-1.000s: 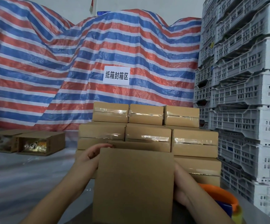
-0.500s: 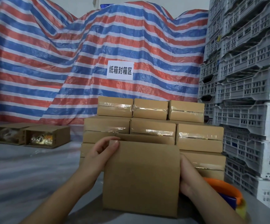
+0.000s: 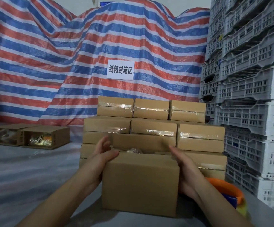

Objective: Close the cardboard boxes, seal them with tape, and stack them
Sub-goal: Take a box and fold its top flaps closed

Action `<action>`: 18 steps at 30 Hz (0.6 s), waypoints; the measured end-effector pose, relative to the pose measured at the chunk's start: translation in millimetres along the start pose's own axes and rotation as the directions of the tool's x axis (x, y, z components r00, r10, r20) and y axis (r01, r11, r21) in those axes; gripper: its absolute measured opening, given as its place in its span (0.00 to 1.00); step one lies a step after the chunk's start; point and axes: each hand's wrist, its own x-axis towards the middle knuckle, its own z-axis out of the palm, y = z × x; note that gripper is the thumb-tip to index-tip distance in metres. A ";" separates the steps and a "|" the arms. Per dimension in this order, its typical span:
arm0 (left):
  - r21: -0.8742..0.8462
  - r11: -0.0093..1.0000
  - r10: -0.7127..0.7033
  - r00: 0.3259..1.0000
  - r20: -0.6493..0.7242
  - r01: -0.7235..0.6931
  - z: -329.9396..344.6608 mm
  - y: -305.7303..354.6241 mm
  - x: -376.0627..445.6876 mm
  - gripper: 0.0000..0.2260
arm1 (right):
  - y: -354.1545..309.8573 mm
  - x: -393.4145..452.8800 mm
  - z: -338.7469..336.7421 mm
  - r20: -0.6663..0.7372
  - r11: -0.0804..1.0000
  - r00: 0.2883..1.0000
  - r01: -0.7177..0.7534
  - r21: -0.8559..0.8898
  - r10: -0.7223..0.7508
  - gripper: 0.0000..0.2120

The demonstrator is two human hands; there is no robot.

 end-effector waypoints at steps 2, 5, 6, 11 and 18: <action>-0.013 0.996 -0.087 0.995 0.039 0.088 0.2 -0.3 1.4 0.26 | 2.0 0.8 -3.5 -0.014 0.998 1.000 -0.023 -0.058 0.022 0.44; -0.024 0.990 -0.136 0.987 0.086 0.139 -1.3 0.4 3.0 0.24 | 2.1 2.5 -5.4 0.001 0.996 1.000 -0.010 -0.093 0.010 0.50; -0.030 0.990 -0.137 0.986 0.100 0.140 -2.6 0.9 3.0 0.24 | 1.9 3.7 -5.1 0.025 0.997 1.000 0.003 -0.082 -0.001 0.45; -0.063 0.985 -0.149 0.974 0.170 0.161 -4.4 6.5 1.9 0.24 | 2.4 5.7 -5.9 0.140 0.995 0.985 0.098 0.000 -0.097 0.20; 0.105 0.991 -0.088 0.996 0.006 0.087 -2.6 4.4 -3.9 0.14 | 0.9 5.1 -4.9 0.101 0.975 0.974 0.211 -0.068 -0.204 0.15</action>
